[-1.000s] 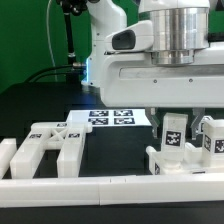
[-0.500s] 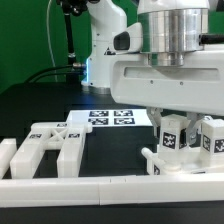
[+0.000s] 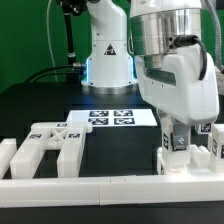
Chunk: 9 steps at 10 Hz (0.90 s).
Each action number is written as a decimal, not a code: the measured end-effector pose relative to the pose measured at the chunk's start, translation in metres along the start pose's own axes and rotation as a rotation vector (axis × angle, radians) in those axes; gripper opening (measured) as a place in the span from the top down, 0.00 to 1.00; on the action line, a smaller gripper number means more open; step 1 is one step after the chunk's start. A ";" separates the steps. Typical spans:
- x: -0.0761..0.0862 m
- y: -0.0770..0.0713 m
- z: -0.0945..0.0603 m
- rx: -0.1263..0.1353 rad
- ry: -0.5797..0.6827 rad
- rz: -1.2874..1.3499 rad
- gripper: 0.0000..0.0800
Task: Assemble chair
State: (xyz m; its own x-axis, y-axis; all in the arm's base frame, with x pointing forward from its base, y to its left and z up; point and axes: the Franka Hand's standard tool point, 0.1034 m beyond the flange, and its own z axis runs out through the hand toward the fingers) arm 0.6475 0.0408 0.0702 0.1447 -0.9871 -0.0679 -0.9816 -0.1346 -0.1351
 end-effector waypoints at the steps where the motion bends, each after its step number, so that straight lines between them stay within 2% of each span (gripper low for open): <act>1: 0.000 0.000 0.000 0.000 0.000 0.000 0.64; 2: 0.000 0.000 0.000 0.000 0.000 0.000 0.64; 3: 0.000 0.000 0.000 0.000 0.000 0.000 0.38; 4: 0.000 0.000 0.000 0.000 0.000 0.000 0.38; 5: 0.000 0.000 0.000 0.000 0.000 0.000 0.23; 9: 0.000 0.000 0.000 0.000 0.000 0.000 0.19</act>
Offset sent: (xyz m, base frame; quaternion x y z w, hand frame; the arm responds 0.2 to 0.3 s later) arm -0.0023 0.0062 0.0015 -0.0576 0.0051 -0.3093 0.9492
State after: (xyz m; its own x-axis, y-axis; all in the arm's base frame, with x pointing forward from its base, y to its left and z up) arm 0.6475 0.0408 0.0702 0.1447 -0.9871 -0.0679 -0.9816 -0.1346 -0.1351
